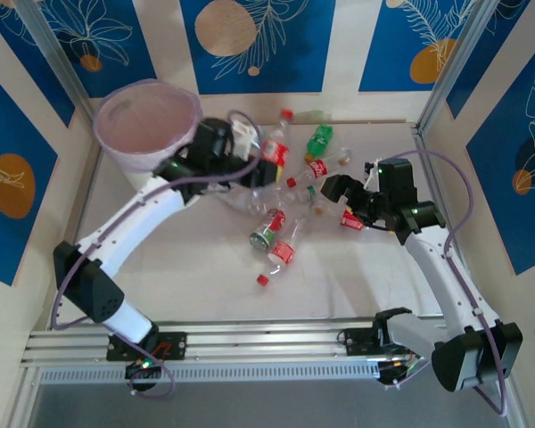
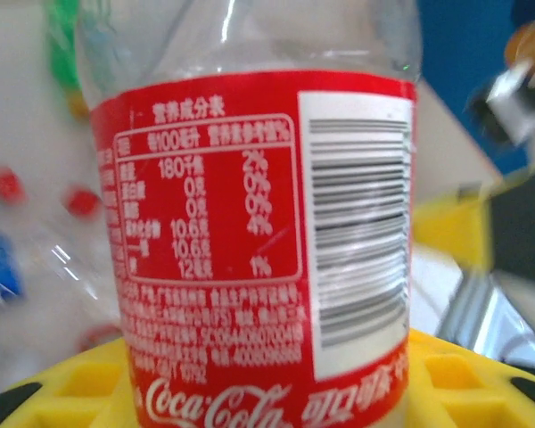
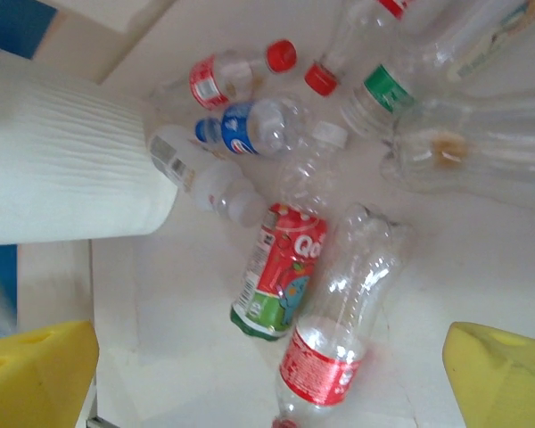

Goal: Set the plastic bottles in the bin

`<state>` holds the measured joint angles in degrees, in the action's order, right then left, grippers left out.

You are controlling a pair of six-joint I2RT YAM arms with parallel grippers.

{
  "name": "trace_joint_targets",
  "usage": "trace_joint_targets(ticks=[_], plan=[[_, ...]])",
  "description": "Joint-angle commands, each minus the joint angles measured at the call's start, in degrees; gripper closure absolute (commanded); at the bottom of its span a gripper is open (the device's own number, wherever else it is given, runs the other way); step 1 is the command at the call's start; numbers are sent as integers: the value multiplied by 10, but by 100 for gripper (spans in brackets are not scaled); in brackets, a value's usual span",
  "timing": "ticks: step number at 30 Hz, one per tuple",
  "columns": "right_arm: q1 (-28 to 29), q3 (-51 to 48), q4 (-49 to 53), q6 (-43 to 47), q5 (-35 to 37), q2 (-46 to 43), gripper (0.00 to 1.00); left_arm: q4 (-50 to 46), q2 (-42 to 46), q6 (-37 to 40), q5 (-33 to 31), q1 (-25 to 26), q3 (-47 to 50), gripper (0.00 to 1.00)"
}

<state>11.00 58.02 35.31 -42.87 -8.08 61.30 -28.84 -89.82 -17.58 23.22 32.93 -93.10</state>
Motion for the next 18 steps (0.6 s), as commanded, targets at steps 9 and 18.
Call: trace_joint_targets(ticks=[9, 18], plan=[[-1, -14, 18, 29, -26, 7, 0, -84, -65, 47, -17, -219, -296, 100], [-8, -17, 36, 56, -36, 3, 0, -42, -80, 70, -150, -343, -258, 100]])
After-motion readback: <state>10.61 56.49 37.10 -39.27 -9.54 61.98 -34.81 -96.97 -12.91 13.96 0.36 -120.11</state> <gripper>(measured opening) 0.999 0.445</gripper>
